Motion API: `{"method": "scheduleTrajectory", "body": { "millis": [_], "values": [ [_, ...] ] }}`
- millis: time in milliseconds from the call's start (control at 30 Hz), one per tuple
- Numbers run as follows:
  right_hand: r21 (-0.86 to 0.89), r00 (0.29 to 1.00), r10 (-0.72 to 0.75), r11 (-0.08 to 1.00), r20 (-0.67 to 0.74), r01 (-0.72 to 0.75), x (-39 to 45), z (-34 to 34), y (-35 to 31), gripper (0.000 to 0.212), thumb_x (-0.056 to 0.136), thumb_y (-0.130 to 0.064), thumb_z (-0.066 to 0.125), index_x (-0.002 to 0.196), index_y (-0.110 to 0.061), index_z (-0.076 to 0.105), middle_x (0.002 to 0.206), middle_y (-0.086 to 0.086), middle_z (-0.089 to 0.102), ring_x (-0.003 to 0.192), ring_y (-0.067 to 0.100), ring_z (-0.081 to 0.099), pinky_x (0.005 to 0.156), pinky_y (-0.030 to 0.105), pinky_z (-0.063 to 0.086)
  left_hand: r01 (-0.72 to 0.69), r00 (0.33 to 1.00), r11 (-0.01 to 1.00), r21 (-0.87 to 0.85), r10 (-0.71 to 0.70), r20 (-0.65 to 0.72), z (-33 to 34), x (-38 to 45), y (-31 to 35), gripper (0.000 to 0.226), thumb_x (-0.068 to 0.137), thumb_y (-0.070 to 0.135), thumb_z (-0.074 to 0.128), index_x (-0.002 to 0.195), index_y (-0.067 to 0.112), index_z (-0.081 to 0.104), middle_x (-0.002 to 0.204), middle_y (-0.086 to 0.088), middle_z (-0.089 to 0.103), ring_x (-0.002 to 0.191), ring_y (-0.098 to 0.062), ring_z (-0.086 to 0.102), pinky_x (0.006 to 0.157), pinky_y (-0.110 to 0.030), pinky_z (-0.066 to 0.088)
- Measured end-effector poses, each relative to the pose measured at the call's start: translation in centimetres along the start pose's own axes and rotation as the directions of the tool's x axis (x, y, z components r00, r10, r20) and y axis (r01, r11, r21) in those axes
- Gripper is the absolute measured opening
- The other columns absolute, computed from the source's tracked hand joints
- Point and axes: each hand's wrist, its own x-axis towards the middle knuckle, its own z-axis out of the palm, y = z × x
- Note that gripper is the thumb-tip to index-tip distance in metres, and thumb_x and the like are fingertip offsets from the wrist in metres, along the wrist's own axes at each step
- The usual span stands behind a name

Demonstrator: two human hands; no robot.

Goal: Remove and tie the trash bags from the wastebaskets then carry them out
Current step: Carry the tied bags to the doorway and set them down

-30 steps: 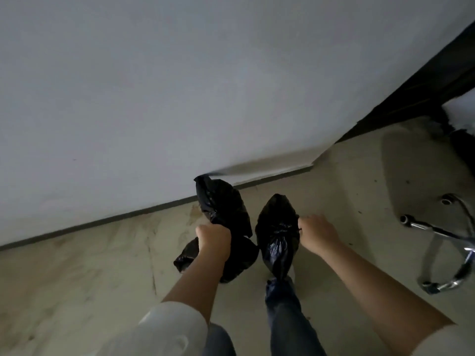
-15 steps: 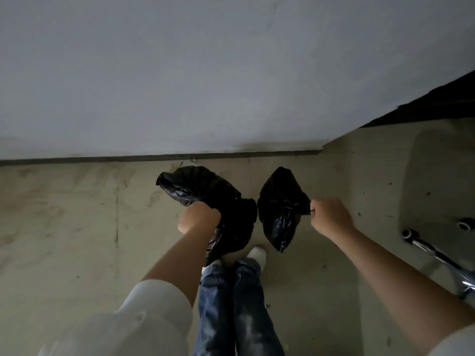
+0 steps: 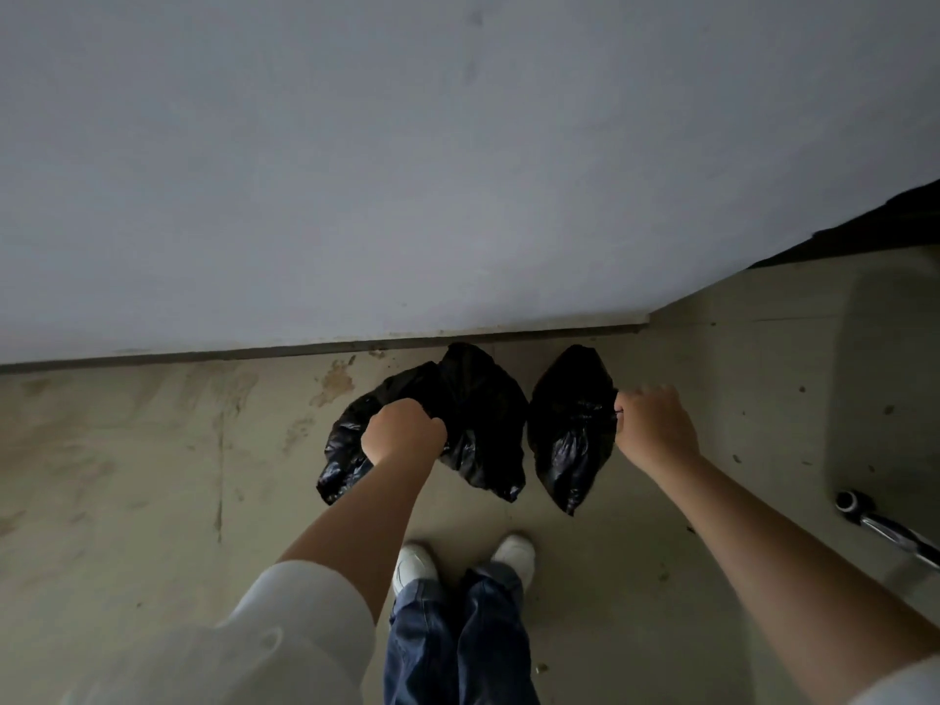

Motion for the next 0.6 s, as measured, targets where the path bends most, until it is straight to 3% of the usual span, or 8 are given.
{"method": "scheduleTrajectory", "body": {
  "millis": [133, 200, 233, 400, 600],
  "values": [
    [0.052, 0.999, -0.04, 0.998, -0.012, 0.041, 2.1, 0.7, -0.9, 0.028, 0.092, -0.004, 0.041, 0.114, -0.006, 0.058, 0.117, 0.014, 0.056, 0.115, 0.031, 0.043, 0.091, 0.033, 0.04, 0.009, 0.999, 0.997, 0.073, -0.006, -0.036, 1.0, 2.6, 0.1, 0.031, 0.087, 0.012, 0.049, 0.056, 0.013, 0.042, 0.059, -0.003, 0.044, 0.058, -0.02, 0.046, 0.052, -0.026, 0.036],
    [0.085, 0.999, -0.052, 0.995, 0.004, 0.052, 2.9, 1.3, -1.6, 0.03, 0.092, -0.004, 0.041, 0.118, -0.006, 0.057, 0.119, 0.014, 0.055, 0.116, 0.031, 0.044, 0.092, 0.032, 0.039, 0.013, 1.0, 0.996, 0.094, -0.01, -0.029, 1.2, 3.7, 0.0, 0.016, 0.088, 0.012, 0.048, 0.081, 0.006, 0.06, 0.085, -0.011, 0.061, 0.088, -0.029, 0.059, 0.07, -0.034, 0.049],
    [0.101, 0.998, -0.059, 0.993, 0.011, 0.058, 3.2, 1.6, -2.0, 0.03, 0.092, -0.005, 0.04, 0.118, -0.006, 0.056, 0.119, 0.015, 0.055, 0.116, 0.032, 0.044, 0.093, 0.032, 0.039, 0.022, 0.999, 0.995, 0.102, -0.019, -0.033, 1.4, 4.1, -0.1, 0.018, 0.088, 0.012, 0.047, 0.095, 0.003, 0.062, 0.099, -0.015, 0.063, 0.1, -0.032, 0.058, 0.078, -0.037, 0.051],
    [0.195, 0.996, -0.04, 0.981, 0.077, 0.024, 3.7, 3.7, -2.5, 0.029, 0.091, -0.002, 0.042, 0.115, -0.001, 0.058, 0.118, 0.018, 0.056, 0.114, 0.034, 0.046, 0.095, 0.035, 0.039, 0.033, 0.997, 0.997, 0.069, -0.028, -0.069, 1.6, 5.5, 0.0, 0.036, 0.09, 0.009, 0.045, 0.124, -0.003, 0.043, 0.129, -0.022, 0.049, 0.123, -0.037, 0.044, 0.097, -0.043, 0.043],
    [0.268, 0.991, -0.009, 0.963, 0.131, -0.027, 2.3, 4.5, -2.1, 0.03, 0.092, -0.007, 0.043, 0.119, -0.001, 0.057, 0.124, 0.02, 0.053, 0.119, 0.035, 0.045, 0.095, 0.037, 0.041, -0.011, 0.999, 0.994, 0.106, 0.005, 0.054, 1.9, 3.7, -0.3, 0.046, 0.09, 0.017, 0.05, 0.129, -0.002, 0.036, 0.136, -0.02, 0.04, 0.13, -0.035, 0.035, 0.103, -0.041, 0.037]
  ]
}}
